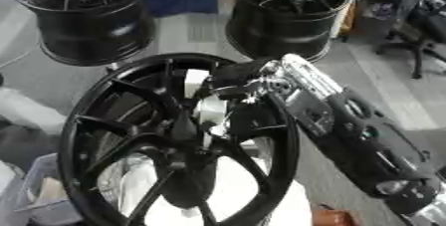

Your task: Pull the pin out of the wheel hub.

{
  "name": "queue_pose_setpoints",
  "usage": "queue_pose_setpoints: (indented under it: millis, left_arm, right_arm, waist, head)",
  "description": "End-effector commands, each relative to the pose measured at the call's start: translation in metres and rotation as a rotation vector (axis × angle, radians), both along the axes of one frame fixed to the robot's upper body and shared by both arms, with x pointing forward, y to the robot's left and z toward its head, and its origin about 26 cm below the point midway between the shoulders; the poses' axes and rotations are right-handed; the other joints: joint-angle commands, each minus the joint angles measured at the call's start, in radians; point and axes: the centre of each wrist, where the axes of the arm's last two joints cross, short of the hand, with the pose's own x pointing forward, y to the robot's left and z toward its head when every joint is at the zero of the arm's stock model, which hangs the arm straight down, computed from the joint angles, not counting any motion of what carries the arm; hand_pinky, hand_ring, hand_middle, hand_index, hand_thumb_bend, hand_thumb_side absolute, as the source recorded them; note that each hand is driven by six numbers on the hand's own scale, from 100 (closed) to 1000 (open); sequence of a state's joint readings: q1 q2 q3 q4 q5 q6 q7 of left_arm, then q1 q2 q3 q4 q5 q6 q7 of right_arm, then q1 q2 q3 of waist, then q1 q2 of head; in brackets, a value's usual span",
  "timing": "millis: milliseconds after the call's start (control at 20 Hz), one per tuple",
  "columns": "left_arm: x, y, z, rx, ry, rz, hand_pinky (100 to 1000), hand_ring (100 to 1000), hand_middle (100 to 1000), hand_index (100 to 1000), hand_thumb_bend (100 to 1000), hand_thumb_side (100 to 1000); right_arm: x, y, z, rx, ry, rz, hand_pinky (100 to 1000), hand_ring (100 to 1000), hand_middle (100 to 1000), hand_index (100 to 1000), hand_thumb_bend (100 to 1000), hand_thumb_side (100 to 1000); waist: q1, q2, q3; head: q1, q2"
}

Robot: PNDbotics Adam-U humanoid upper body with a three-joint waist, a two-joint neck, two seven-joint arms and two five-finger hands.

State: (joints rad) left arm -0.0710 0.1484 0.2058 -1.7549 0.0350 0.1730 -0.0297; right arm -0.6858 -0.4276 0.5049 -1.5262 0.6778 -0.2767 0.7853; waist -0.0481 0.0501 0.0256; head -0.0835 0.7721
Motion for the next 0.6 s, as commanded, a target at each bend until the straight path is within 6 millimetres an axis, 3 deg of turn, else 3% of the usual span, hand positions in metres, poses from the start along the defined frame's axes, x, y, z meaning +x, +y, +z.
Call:
queue_pose_setpoints:
  millis: [50, 150, 550, 600]
  left_arm:
    - [0.002, 0.000, 0.009, 0.016, -0.027, -0.012, 525, 502, 636, 756, 100, 822]
    - [0.002, -0.001, 0.009, 0.016, -0.027, -0.012, 525, 502, 636, 756, 100, 822]
    - [0.002, -0.001, 0.009, 0.016, -0.028, -0.013, 525, 502, 635, 756, 100, 822]
    - [0.002, -0.001, 0.009, 0.015, -0.028, -0.013, 525, 502, 635, 756, 100, 822]
  right_arm:
    - [0.001, -0.007, 0.010, -0.011, -0.042, -0.019, 506, 503, 629, 869, 100, 589]
    - [0.001, -0.007, 0.011, -0.005, -0.044, -0.021, 510, 508, 623, 835, 100, 548]
    - [-0.002, -0.007, 0.019, 0.065, -0.056, -0.033, 464, 452, 542, 657, 100, 101]
    - [-0.003, -0.007, 0.021, 0.076, -0.059, -0.035, 456, 443, 533, 649, 100, 100]
  waist:
    - [0.004, -0.008, -0.001]
    - [0.004, -0.008, -0.001]
    - [0.005, -0.007, -0.002]
    - [0.005, -0.008, -0.002]
  head:
    - [-0.001, -0.002]
    - [-0.001, -0.002]
    - [-0.001, -0.002]
    - [-0.001, -0.002]
